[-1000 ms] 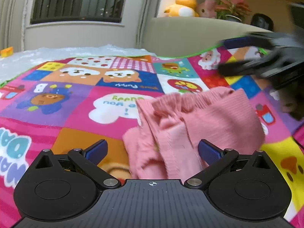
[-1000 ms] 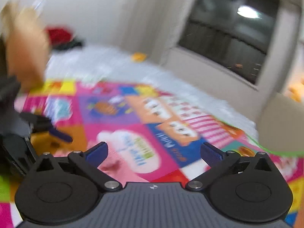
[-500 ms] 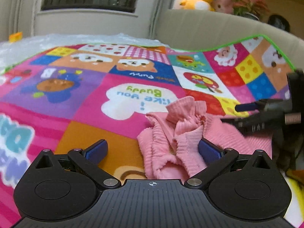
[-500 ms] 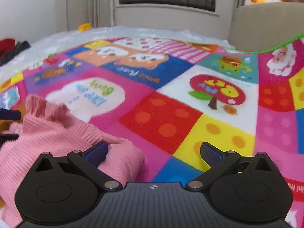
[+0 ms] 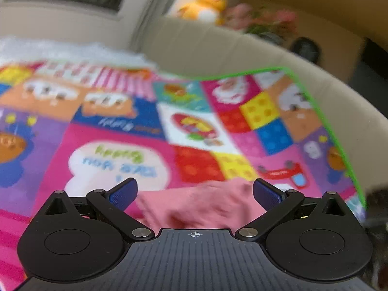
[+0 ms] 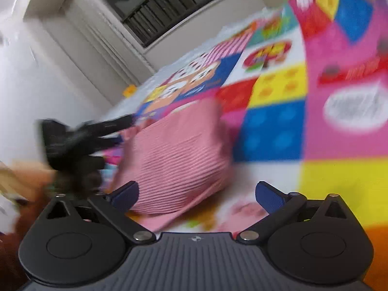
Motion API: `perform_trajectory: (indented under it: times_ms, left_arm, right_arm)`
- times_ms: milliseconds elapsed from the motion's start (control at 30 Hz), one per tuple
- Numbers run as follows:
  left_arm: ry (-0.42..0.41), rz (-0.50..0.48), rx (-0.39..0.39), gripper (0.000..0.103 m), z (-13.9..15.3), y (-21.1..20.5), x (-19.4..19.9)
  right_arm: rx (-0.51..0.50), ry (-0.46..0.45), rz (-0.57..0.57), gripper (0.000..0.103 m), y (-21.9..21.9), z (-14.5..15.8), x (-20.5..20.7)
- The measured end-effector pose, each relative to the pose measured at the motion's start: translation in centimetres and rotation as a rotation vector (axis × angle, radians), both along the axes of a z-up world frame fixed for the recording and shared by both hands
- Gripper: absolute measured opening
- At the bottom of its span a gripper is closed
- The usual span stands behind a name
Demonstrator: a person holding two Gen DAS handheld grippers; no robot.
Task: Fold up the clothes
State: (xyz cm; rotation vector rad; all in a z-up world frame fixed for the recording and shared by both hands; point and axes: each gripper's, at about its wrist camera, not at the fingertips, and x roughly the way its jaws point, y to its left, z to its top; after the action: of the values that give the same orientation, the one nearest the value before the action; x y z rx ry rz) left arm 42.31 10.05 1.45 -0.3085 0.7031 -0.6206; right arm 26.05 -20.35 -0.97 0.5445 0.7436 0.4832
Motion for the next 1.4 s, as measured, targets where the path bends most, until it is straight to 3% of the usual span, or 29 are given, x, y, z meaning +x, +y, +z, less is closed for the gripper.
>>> perform_trajectory:
  times_ms: [33,100,167,267,433,533,600,733,867,967,1100,1167,1233,1400]
  left_arm:
    - [0.046,0.022,-0.028,0.103,-1.1,0.5,0.6]
    - [0.124,0.054,-0.095,0.103,-3.3,1.6,1.4]
    - [0.113,0.048,-0.15,0.103,-3.8,2.2,0.9]
    - [0.1,-0.029,-0.166,0.103,-3.8,1.8,-0.7]
    - [0.055,-0.167,-0.144,0.103,-3.5,-1.5,-6.0]
    - [0.069,-0.253,-0.18,0.103,-3.8,-3.9,-9.3]
    - [0.089,-0.331,-0.227,0.103,-3.9,-5.3,-11.8]
    - [0.072,-0.396,-0.26,0.103,-3.1,-7.2,-15.6]
    - [0.006,-0.278,-0.306,0.103,-1.1,-4.4,-16.2]
    - [-0.025,-0.057,-0.299,0.103,-0.1,-1.7,-15.4]
    - [0.008,0.132,-0.158,0.103,-1.1,-2.4,-12.9]
    - [0.012,0.176,-0.036,0.103,-2.2,-4.0,-12.4]
    - [0.001,0.189,0.052,0.103,-3.5,-4.6,-12.6]
    - [-0.043,0.225,0.014,0.103,-3.8,-3.4,-14.2]
  right_arm:
    - [0.022,0.013,0.001,0.087,0.3,-0.5,0.4]
    - [0.045,0.04,0.003,0.063,1.0,-1.5,1.4]
    - [0.061,0.058,0.008,0.056,1.2,-2.1,2.7]
    - [0.03,0.04,0.009,0.056,1.3,-1.8,5.2]
    - [-0.127,-0.014,0.009,0.061,1.3,-0.7,8.9]
    - [-0.24,-0.073,0.007,0.064,1.5,0.4,9.9]
    - [-0.283,-0.104,0.01,0.071,1.4,1.2,9.9]
    - [-0.302,-0.16,0.021,0.086,0.8,2.7,8.7]
    - [-0.328,-0.225,0.02,0.087,0.1,3.7,5.4]
    - [-0.373,-0.279,0.041,0.087,0.7,3.5,3.1]
    - [-0.455,-0.254,0.132,0.085,3.5,1.0,1.3]
    - [-0.473,-0.254,0.211,0.084,5.2,0.3,0.2]
    - [-0.569,-0.336,0.244,0.084,6.4,0.7,-1.6]
    - [-0.849,-0.624,0.242,0.084,7.8,2.5,-6.1]
